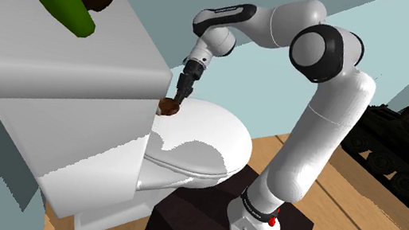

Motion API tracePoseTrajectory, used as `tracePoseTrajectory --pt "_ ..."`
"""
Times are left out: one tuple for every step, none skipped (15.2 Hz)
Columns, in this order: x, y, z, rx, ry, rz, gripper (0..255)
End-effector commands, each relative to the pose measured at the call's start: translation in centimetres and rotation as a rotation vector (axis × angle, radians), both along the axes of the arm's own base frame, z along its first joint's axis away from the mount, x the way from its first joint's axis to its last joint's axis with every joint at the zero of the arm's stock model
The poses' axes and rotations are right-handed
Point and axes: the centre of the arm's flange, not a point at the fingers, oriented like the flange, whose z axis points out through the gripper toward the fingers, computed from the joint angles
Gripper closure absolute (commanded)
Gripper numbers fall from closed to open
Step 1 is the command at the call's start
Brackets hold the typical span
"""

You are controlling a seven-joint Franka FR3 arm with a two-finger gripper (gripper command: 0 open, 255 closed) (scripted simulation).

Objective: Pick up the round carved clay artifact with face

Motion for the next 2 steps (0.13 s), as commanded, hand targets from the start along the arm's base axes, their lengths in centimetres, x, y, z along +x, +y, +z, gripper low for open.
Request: tracePoseTrajectory --pt "-0.11 -0.05 0.67 0.0 0.0 0.0 255" --pt "-0.1 -0.05 0.67 0.0 0.0 0.0 255"
